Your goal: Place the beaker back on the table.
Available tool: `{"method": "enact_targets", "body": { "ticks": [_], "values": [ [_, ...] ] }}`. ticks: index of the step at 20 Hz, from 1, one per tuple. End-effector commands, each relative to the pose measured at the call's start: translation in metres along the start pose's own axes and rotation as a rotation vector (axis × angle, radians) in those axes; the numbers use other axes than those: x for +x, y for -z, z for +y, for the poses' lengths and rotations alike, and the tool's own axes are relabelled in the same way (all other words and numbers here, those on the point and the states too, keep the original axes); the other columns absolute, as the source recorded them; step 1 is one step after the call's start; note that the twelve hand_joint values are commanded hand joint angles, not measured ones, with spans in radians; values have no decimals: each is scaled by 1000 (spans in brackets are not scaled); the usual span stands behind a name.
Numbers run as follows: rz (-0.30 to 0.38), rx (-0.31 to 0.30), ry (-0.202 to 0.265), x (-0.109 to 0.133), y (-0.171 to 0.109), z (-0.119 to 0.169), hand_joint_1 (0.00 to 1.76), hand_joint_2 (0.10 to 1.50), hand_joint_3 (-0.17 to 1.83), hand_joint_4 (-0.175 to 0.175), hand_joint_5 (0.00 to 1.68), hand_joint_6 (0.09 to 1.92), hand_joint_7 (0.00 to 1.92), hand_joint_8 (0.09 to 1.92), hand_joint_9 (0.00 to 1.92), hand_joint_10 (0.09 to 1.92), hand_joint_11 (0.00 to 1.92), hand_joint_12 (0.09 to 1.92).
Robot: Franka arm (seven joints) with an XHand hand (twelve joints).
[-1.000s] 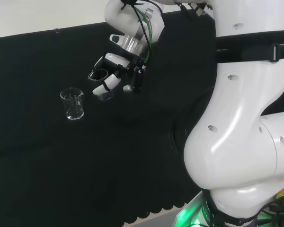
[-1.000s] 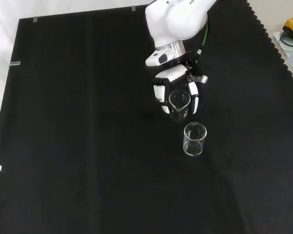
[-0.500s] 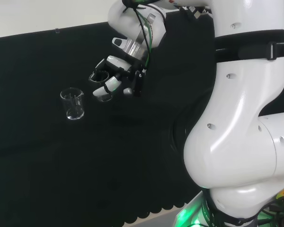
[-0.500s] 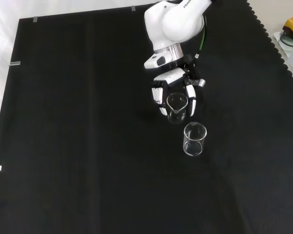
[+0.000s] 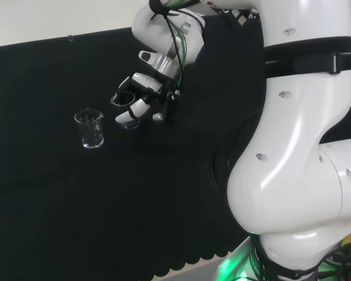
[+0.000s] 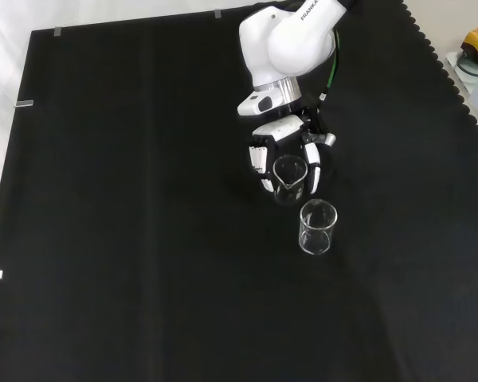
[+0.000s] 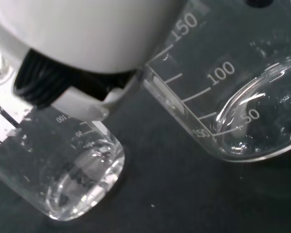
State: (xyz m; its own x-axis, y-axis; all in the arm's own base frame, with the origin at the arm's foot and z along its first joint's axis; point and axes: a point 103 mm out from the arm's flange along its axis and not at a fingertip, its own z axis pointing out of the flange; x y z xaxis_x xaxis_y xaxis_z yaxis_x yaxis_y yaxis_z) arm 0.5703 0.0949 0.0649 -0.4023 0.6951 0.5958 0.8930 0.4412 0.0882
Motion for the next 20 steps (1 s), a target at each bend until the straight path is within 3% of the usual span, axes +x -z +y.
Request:
{"method": "enact_targets", "body": {
  "ticks": [1, 11, 14, 17, 20],
  "values": [
    [-16, 6, -8, -5, -5, -4, 1436, 596, 644, -175, 1371, 443, 1415, 551, 1557, 87, 1315, 694],
    [-27, -2, -22, -9, -9, -9, 1434, 615, 615, -175, 1365, 443, 1409, 562, 1545, 87, 1303, 695],
    [-32, -8, -24, -9, -9, -10, 1442, 526, 775, -175, 1265, 675, 1481, 514, 1585, 87, 1295, 701],
    [-34, -2, -12, -9, -9, -11, 1439, 539, 764, -175, 1234, 746, 1488, 495, 1569, 87, 1275, 708],
    [-32, 5, 2, -9, -8, -12, 1337, 556, 796, -110, 1200, 781, 1470, 472, 1526, 87, 1245, 740]
  ]
}}
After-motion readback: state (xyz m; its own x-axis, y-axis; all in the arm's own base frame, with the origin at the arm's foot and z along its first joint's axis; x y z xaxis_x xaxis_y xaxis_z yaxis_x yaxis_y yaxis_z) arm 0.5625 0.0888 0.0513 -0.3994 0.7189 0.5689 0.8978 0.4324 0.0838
